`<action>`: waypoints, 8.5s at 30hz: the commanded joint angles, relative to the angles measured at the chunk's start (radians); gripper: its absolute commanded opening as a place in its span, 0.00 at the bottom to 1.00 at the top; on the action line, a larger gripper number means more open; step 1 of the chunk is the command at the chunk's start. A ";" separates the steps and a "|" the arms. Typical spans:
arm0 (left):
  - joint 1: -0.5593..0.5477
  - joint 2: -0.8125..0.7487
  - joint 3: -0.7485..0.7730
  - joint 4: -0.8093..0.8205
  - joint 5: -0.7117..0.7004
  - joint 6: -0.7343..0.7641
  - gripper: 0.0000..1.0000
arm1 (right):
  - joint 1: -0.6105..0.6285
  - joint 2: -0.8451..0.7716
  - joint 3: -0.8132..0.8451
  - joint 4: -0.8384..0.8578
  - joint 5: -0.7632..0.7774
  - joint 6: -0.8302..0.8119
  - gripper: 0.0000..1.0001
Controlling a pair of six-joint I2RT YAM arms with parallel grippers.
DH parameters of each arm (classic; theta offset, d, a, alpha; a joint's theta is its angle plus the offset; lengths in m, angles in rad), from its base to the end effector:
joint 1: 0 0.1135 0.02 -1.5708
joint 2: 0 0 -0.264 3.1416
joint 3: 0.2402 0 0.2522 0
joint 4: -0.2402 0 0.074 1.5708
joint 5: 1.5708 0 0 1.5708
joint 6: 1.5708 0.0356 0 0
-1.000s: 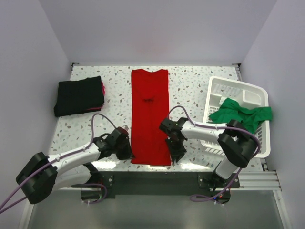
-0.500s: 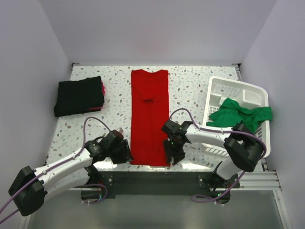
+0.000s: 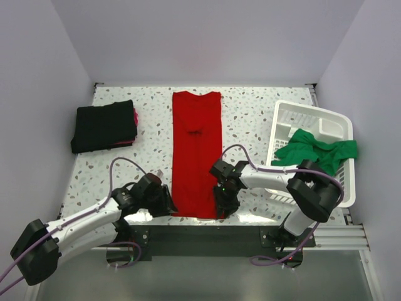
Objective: Fold and stack the t-shirts
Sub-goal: Fold the tshirt
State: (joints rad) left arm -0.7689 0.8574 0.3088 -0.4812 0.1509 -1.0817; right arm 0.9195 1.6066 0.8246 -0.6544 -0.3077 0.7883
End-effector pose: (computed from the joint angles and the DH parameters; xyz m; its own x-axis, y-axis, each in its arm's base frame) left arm 0.0996 -0.1038 0.1430 -0.9454 -0.2996 -0.1282 -0.1947 0.8347 -0.5152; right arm 0.1490 0.2133 0.1403 -0.9785 -0.1688 0.1184 -0.1257 0.9435 0.3066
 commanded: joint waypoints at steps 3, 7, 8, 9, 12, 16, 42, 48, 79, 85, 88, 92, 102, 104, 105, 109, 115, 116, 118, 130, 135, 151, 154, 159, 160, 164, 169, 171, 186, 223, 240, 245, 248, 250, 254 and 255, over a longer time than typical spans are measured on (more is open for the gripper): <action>-0.004 0.037 -0.080 0.067 0.015 0.006 0.40 | 0.013 0.023 -0.019 0.045 0.010 0.019 0.29; -0.004 0.037 -0.096 0.081 0.019 0.017 0.20 | 0.018 0.016 -0.024 0.041 0.013 0.023 0.17; -0.004 0.035 -0.099 0.082 0.022 0.017 0.14 | 0.018 0.015 -0.022 0.038 0.015 0.025 0.14; -0.004 0.032 -0.100 0.079 0.024 0.017 0.03 | 0.019 0.012 -0.022 0.035 0.016 0.026 0.07; -0.004 0.011 -0.099 0.061 0.022 0.016 0.00 | 0.022 0.003 -0.019 0.016 0.019 0.034 0.00; -0.006 -0.044 -0.097 0.012 0.022 -0.001 0.00 | 0.031 -0.046 -0.024 -0.005 0.024 0.058 0.00; -0.004 -0.273 0.165 -0.241 -0.037 -0.063 0.00 | 0.114 -0.335 0.136 -0.260 0.193 0.221 0.00; -0.006 -0.244 0.207 -0.201 -0.114 -0.073 0.00 | 0.114 -0.337 0.171 -0.261 0.266 0.239 0.00; 0.244 0.388 0.529 0.170 -0.110 0.282 0.00 | -0.223 0.134 0.633 -0.303 0.349 -0.142 0.00; 0.321 0.485 0.588 0.210 -0.077 0.305 0.00 | -0.300 0.239 0.731 -0.306 0.337 -0.193 0.00; 0.353 0.535 0.610 0.242 -0.053 0.307 0.00 | -0.330 0.302 0.803 -0.318 0.331 -0.216 0.00; 0.379 0.615 0.654 0.271 -0.050 0.316 0.00 | -0.369 0.381 0.910 -0.338 0.332 -0.241 0.00; 0.416 0.773 0.772 0.331 -0.047 0.292 0.00 | -0.447 0.515 1.074 -0.367 0.309 -0.281 0.00; 0.421 0.784 0.782 0.328 -0.056 0.296 0.00 | -0.455 0.556 1.128 -0.382 0.311 -0.290 0.00; 0.424 0.795 0.794 0.325 -0.060 0.301 0.00 | -0.458 0.572 1.148 -0.390 0.309 -0.294 0.00; 0.425 0.818 0.816 0.313 -0.083 0.313 0.00 | -0.472 0.630 1.225 -0.418 0.279 -0.307 0.00; 0.428 0.871 0.858 0.282 -0.103 0.306 0.00 | -0.485 0.711 1.320 -0.444 0.252 -0.323 0.00; 0.428 0.876 0.866 0.277 -0.109 0.304 0.00 | -0.487 0.717 1.329 -0.452 0.251 -0.328 0.00; 0.431 0.881 0.871 0.279 -0.120 0.301 0.00 | -0.488 0.734 1.349 -0.458 0.249 -0.330 0.00; 0.442 0.813 0.889 0.246 -0.289 0.289 0.77 | -0.493 0.727 1.441 -0.473 0.186 -0.350 0.60; 0.431 0.681 0.794 0.292 -0.283 0.322 0.78 | -0.492 0.624 1.386 -0.424 0.153 -0.351 0.65; 0.341 0.516 0.448 0.320 -0.172 0.313 0.69 | -0.455 0.325 0.771 -0.229 0.036 -0.308 0.57; 0.338 0.496 0.411 0.314 -0.169 0.307 0.67 | -0.452 0.290 0.667 -0.189 0.021 -0.301 0.52; 0.338 0.460 0.374 0.303 -0.171 0.299 0.66 | -0.449 0.268 0.593 -0.145 0.009 -0.287 0.44; 0.338 0.451 0.363 0.303 -0.174 0.296 0.66 | -0.446 0.269 0.581 -0.142 0.015 -0.285 0.42; 0.338 0.437 0.351 0.303 -0.175 0.292 0.66 | -0.442 0.289 0.561 -0.136 0.027 -0.288 0.39; 0.338 0.428 0.345 0.300 -0.182 0.292 0.65 | -0.430 0.317 0.544 -0.125 0.038 -0.288 0.37; 0.338 0.428 0.342 0.300 -0.183 0.295 0.65 | -0.427 0.326 0.539 -0.128 0.050 -0.288 0.36; 0.338 0.451 0.354 0.290 -0.188 0.321 0.65 | -0.426 0.391 0.533 -0.114 0.104 -0.305 0.30; 0.296 0.687 0.381 0.303 -0.062 0.309 0.23 | -0.413 0.417 0.565 -0.128 0.090 -0.319 0.00; 0.296 0.617 0.385 0.193 -0.186 0.378 0.00 | -0.412 0.339 0.578 -0.237 0.182 -0.337 0.00; 0.295 0.582 0.377 0.190 -0.169 0.373 0.00 | -0.413 0.316 0.561 -0.229 0.167 -0.327 0.00; 0.284 0.557 0.374 0.182 -0.156 0.374 0.00 | -0.401 0.294 0.550 -0.237 0.156 -0.322 0.00; 0.283 0.543 0.375 0.167 -0.155 0.376 0.00 | -0.393 0.267 0.544 -0.249 0.156 -0.322 0.00; 0.283 0.477 0.377 0.096 -0.133 0.382 0.00 | -0.364 0.196 0.492 -0.264 0.162 -0.316 0.00; 0.283 0.467 0.380 0.083 -0.125 0.382 0.00 | -0.360 0.181 0.481 -0.274 0.163 -0.311 0.00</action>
State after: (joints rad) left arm -0.4847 1.3838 0.6888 -0.3256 0.0219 -0.7353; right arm 0.5434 1.8732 1.3365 -0.8673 -0.1734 0.4717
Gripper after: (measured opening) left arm 0.045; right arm 0.052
